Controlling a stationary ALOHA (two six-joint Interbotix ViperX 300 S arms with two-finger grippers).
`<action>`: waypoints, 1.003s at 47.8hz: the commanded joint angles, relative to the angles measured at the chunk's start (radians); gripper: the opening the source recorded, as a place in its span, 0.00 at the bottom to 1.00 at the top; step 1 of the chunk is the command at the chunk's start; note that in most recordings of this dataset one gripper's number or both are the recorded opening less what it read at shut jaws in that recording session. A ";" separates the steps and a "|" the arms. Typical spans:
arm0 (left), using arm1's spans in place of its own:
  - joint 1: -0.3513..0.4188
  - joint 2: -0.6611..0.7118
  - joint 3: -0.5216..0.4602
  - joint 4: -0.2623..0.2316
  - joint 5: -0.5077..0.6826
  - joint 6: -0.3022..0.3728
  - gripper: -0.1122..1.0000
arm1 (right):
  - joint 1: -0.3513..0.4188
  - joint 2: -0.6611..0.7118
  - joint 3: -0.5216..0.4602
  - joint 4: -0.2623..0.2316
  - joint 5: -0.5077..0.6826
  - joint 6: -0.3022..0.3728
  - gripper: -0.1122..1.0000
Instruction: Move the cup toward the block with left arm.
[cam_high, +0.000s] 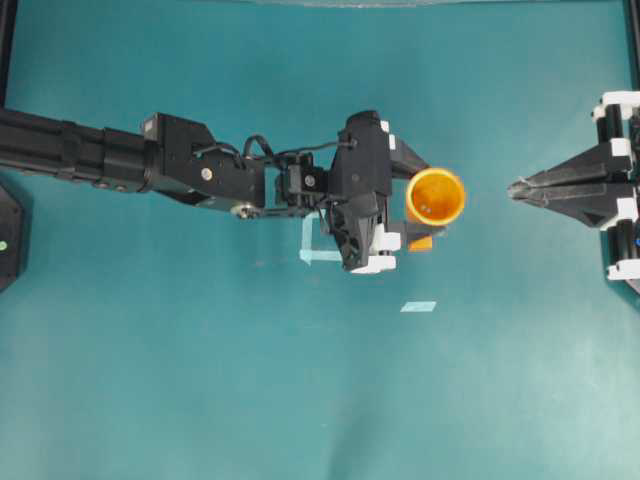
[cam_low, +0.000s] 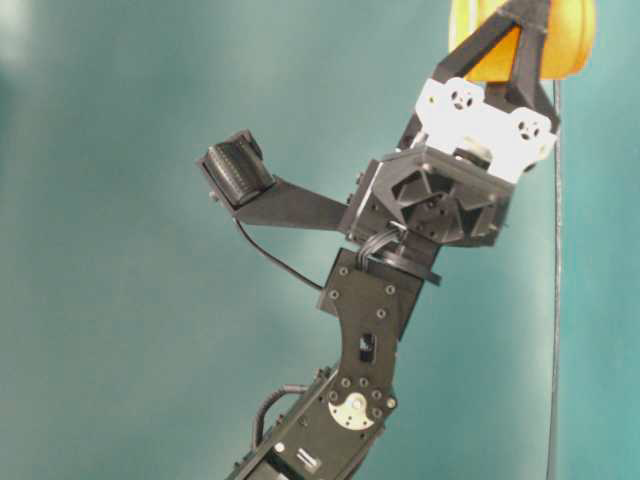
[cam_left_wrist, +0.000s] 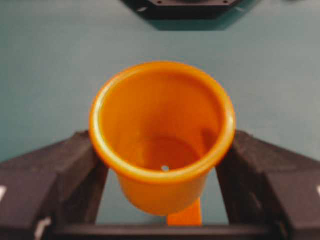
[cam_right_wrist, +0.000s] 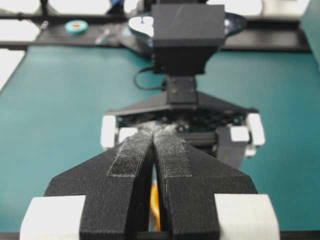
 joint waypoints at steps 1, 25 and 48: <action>-0.008 -0.026 -0.012 0.002 -0.011 -0.002 0.66 | 0.000 0.003 -0.026 -0.002 -0.011 -0.002 0.10; -0.012 0.008 -0.021 0.000 -0.015 -0.003 0.66 | 0.000 0.003 -0.029 -0.002 -0.014 -0.003 0.10; -0.020 0.035 -0.057 0.000 -0.017 -0.003 0.66 | -0.002 0.003 -0.031 -0.002 -0.014 -0.003 0.10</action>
